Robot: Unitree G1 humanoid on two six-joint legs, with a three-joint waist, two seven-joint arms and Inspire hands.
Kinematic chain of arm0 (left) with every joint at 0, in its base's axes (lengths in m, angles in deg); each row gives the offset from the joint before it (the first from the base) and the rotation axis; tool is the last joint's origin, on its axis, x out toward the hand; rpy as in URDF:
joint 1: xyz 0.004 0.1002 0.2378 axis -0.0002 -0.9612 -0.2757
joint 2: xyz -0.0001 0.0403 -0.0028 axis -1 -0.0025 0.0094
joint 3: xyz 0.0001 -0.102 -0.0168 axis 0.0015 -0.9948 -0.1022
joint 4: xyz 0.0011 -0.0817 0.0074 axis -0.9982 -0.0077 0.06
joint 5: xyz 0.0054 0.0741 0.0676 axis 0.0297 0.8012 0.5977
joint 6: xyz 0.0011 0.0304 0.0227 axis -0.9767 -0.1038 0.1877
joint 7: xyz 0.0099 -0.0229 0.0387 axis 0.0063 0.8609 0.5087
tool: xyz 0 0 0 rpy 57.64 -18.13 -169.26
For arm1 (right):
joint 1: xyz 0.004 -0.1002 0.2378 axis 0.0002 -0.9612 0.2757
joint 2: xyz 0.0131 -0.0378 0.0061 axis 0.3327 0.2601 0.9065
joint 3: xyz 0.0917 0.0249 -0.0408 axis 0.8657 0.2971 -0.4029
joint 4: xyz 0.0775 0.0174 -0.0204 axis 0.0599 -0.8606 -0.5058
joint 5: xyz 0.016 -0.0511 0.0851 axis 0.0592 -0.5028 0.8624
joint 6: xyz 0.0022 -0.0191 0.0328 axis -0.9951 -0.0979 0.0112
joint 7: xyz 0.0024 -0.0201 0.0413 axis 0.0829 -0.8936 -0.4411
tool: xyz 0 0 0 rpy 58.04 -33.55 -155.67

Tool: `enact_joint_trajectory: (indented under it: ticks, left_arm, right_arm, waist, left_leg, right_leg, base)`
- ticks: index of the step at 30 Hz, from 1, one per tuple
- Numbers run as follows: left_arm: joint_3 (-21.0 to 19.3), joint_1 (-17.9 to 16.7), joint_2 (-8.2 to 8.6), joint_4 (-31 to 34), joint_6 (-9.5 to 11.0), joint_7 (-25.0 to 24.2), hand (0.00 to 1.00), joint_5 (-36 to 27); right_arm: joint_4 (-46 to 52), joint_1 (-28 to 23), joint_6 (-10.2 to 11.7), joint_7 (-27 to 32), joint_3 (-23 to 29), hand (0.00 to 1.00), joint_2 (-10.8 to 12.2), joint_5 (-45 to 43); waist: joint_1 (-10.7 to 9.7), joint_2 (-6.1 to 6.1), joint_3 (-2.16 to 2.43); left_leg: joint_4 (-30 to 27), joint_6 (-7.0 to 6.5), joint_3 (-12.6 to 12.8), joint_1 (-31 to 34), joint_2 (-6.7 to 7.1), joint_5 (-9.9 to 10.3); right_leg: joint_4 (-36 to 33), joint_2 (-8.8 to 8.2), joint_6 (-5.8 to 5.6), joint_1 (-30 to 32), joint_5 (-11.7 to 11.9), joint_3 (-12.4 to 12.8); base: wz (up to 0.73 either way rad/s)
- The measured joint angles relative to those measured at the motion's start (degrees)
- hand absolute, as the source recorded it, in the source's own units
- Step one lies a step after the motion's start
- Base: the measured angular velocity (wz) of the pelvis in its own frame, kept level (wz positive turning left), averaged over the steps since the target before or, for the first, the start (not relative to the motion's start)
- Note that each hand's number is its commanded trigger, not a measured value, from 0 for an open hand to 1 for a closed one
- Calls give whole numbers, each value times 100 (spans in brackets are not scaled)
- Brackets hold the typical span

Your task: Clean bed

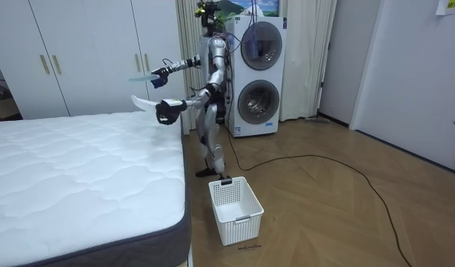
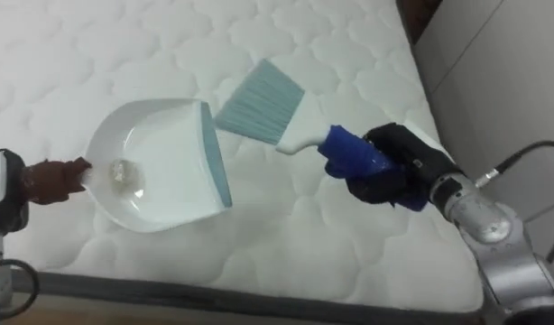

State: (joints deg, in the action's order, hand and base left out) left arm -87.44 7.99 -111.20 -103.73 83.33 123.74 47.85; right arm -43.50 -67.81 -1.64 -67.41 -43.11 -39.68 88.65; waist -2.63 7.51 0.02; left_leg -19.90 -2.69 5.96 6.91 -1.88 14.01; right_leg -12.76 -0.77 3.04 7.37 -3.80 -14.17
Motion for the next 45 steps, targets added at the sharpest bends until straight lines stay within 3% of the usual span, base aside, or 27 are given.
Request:
enact_joint_trajectory:
  ticks: [5,7,11,14,15,17,19,20,21,23,24,25,26,27,28,30,32,34,39,41,43,45]
  left_arm:
    - [-183,-339,59,382,-23,-6,100,10]
    - [-191,-528,142,829,-18,-5,100,5]
    - [-233,-816,186,1349,146,105,100,-9]
    - [-523,-1059,409,1459,172,137,100,-17]
    - [-575,-1144,492,1491,157,133,100,-23]
    - [-577,-1194,583,1528,163,106,100,-16]
    - [-537,-1184,708,1534,173,89,100,-7]
    - [-537,-1176,735,1536,186,90,100,-6]
    - [-535,-1165,760,1536,215,90,100,-24]
    - [-539,-1084,827,1534,223,93,100,-87]
    - [-535,-1078,840,1533,223,92,100,-132]
    - [-540,-1081,863,1528,222,90,100,-150]
    - [-537,-1079,863,1528,227,90,100,-151]
    - [-537,-1076,852,1527,234,90,100,-186]
    - [-538,-1067,849,1528,239,89,100,-322]
    - [-531,-1029,866,1520,253,75,100,-538]
    - [-527,-1006,887,1517,265,42,100,-568]
    - [-527,-953,888,1540,305,35,100,-563]
    - [-616,-969,888,1544,363,-25,100,-440]
    - [-647,-972,905,1543,373,-43,100,-408]
    - [-645,-973,909,1550,429,-50,100,-395]
    - [-626,-973,914,1592,453,-54,100,-402]
  right_arm:
    - [-19,-192,-18,335,115,0,0,40]
    - [-47,-211,-12,529,128,0,7,44]
    - [-194,-227,-14,744,128,0,62,-38]
    - [-208,-273,-20,1015,278,0,271,-33]
    - [-207,-295,-20,1165,341,0,347,-34]
    - [-215,-305,-19,1374,374,0,360,7]
    - [-231,-304,-2,1706,455,0,371,81]
    - [-231,-305,15,1791,515,0,402,128]
    - [-231,-305,65,1995,592,0,449,175]
    - [-224,-298,261,2356,795,0,491,179]
    - [-222,-282,289,2447,818,0,491,183]
    - [-206,-277,340,2598,839,0,493,187]
    - [-203,-278,370,2658,847,0,493,200]
    - [-177,-278,377,2752,848,0,504,281]
    - [-98,-274,376,2817,844,0,501,378]
    - [2,-193,376,2952,844,0,501,495]
    - [1,-112,373,3064,870,0,505,461]
    - [19,-113,372,3220,979,0,506,431]
    - [126,-114,372,3415,956,0,525,398]
    - [272,-115,373,3474,955,0,529,399]
    - [380,-115,373,3473,904,0,533,405]
    - [437,-115,373,3473,832,0,536,420]
  waist:
    - [65,-72,-5]
    - [211,-98,-22]
    - [318,-115,-29]
    - [427,-165,-33]
    - [454,-206,-37]
    - [426,-217,-40]
    - [330,-230,-48]
    - [293,-235,-51]
    - [232,-241,-56]
    - [181,-270,-65]
    - [181,-280,-74]
    - [163,-288,-73]
    - [132,-292,-74]
    - [112,-296,-73]
    - [114,-309,-71]
    - [147,-370,-80]
    - [118,-394,-79]
    - [136,-375,-72]
    - [520,-412,-43]
    - [634,-409,-41]
    - [704,-394,-28]
    - [727,-364,-7]
  left_leg:
    - [154,9,-304,-118,80,-46]
    - [117,25,-447,-106,85,-56]
    - [98,55,-754,-143,122,-74]
    - [98,80,-902,-151,138,-80]
    - [66,95,-978,-122,149,-81]
    - [23,98,-794,-46,141,-83]
    - [-143,96,-120,90,7,-92]
    - [-218,85,90,157,-58,-97]
    - [-323,25,518,271,-158,-133]
    - [-332,-118,1394,441,-354,-289]
    - [-277,-158,1576,450,-366,-352]
    - [-206,-173,1832,455,-363,-450]
    - [-254,-163,1928,484,-379,-464]
    - [-670,-98,2197,513,-602,-337]
    - [-993,91,2325,460,-886,-176]
    - [-1004,241,2323,357,-1140,-96]
    - [-659,265,2052,355,-921,-117]
    - [-386,191,1881,381,-702,-238]
    - [-303,90,1877,433,-588,-290]
    - [-195,29,1876,447,-505,-325]
    - [-131,-59,1704,434,-369,-331]
    - [-129,-124,1422,422,-239,-323]
  right_leg:
    - [15,-15,-41,-169,-147,31]
    - [10,4,-51,-184,-183,89]
    - [12,-3,-67,-356,-298,-13]
    - [16,-2,-70,-475,-396,-60]
    - [17,-6,-69,-528,-419,-184]
    - [3,-48,-66,-617,-527,-318]
    - [-56,-110,-75,-775,-694,-660]
    - [-77,-111,-74,-810,-739,-713]
    - [-94,-111,-65,-876,-819,-796]
    - [-81,-159,-39,-895,-908,-1267]
    - [-77,-198,-31,-891,-930,-1409]
    - [-89,-277,-28,-887,-978,-1713]
    - [-103,-328,-28,-889,-1008,-1906]
    - [-161,-384,-40,-931,-1074,-2222]
    - [-239,-419,-58,-973,-1134,-2458]
    - [-382,-448,-106,-1056,-1195,-2729]
    - [-531,-527,-131,-1072,-1206,-2824]
    - [-517,-597,-193,-1086,-1191,-2826]
    - [-531,-686,-291,-1097,-1138,-2968]
    - [-750,-815,-293,-1027,-1138,-3001]
    - [-1028,-955,-324,-1020,-1135,-2936]
    - [-1162,-982,-357,-1018,-1124,-2728]
  base:
    - [34]
    - [32]
    - [46]
    - [42]
    - [64]
    - [89]
    - [126]
    - [148]
    - [154]
    - [156]
    - [123]
    - [95]
    - [117]
    - [105]
    - [93]
    - [71]
    - [80]
    - [83]
    - [30]
    - [37]
    - [57]
    - [68]
